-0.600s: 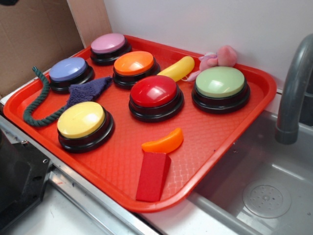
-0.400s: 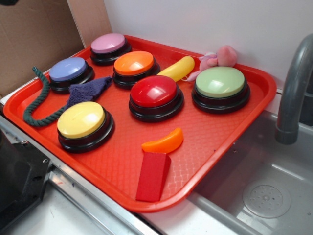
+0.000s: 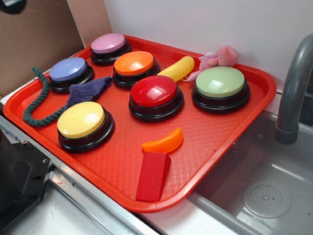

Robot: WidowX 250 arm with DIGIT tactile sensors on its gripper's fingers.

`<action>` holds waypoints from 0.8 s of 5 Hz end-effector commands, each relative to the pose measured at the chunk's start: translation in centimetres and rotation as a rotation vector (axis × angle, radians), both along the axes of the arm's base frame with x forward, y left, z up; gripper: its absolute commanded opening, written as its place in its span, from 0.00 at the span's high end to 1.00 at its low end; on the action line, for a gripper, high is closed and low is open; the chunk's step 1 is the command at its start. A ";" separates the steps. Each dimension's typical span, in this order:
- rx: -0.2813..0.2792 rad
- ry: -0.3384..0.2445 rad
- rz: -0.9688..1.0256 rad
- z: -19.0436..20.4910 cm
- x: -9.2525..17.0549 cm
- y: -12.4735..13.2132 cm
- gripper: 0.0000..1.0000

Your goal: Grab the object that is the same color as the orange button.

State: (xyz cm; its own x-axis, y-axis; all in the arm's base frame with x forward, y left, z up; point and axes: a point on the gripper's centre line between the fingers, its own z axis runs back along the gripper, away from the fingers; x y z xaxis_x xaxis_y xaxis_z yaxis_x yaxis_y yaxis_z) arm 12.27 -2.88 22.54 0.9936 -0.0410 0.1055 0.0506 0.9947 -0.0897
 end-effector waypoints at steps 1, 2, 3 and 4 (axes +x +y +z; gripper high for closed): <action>-0.100 -0.065 0.089 -4.2 3.3 -2.2 0.00; -0.111 -0.047 0.129 -7.1 5.0 -4.2 0.00; -0.193 -0.022 0.107 -10.0 6.5 -6.1 0.00; -0.149 -0.020 0.143 -12.8 7.6 -7.4 0.00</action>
State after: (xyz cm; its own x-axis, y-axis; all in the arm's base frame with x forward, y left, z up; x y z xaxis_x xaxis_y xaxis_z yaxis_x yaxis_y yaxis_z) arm 19.40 -10.08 9.10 0.9909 0.1021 0.0874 -0.0798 0.9703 -0.2283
